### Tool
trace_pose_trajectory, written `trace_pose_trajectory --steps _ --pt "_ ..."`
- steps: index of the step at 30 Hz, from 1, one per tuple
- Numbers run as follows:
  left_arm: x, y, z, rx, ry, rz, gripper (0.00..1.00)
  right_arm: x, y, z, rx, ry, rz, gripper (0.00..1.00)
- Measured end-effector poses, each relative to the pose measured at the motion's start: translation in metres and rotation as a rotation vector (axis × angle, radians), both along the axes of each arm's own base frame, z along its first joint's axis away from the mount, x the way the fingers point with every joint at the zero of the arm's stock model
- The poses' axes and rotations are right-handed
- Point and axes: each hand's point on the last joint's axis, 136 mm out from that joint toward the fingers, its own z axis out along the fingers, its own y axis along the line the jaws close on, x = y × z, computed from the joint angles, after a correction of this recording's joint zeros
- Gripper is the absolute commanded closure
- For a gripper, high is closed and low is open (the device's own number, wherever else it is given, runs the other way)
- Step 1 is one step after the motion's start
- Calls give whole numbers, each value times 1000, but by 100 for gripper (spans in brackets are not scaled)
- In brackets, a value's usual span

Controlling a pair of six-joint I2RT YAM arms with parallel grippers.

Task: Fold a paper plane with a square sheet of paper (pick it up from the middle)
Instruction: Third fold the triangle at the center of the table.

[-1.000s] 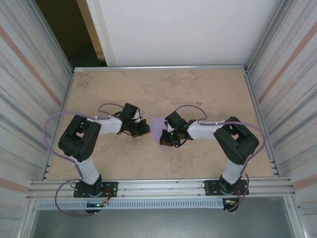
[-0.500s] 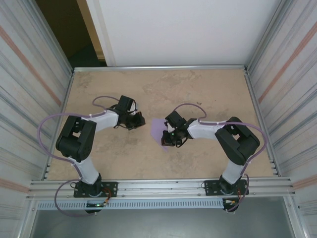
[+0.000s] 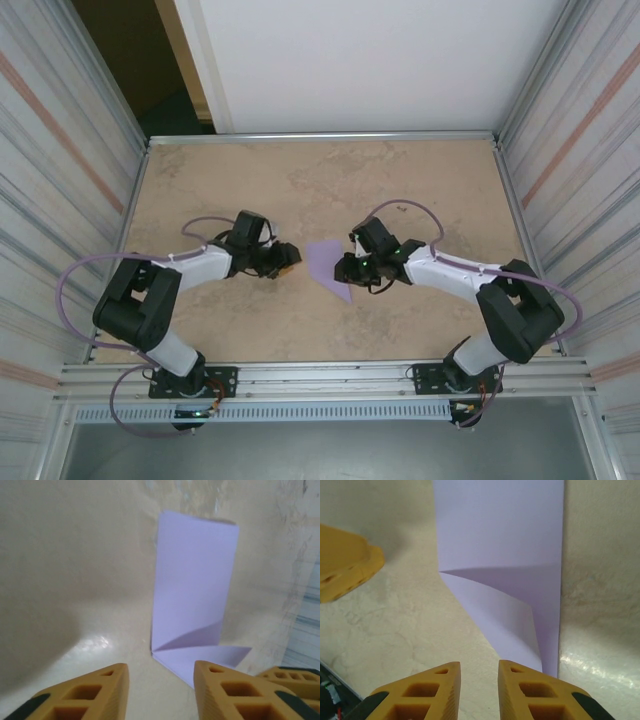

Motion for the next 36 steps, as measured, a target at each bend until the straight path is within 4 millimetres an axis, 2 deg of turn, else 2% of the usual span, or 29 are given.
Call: trace_pose_trajectory --steps 4,10,17,25,30,36 --pt "-11 -19 3 -28 8 -23 55 -6 3 -17 -21 51 -32 76" --pt "-15 -35 5 -64 10 -29 55 2 -4 -33 -47 81 -80 76" --pt "-16 -36 -4 -62 49 -8 56 3 -6 -46 -59 106 -97 80" --pt "-16 -34 -9 -52 78 19 59 5 -5 -46 -48 102 -99 81" --pt "-19 -31 -22 -26 119 34 59 5 -5 -47 -45 100 -99 81" --pt "-14 -34 -23 -27 127 39 69 5 -6 -47 -45 100 -100 84"
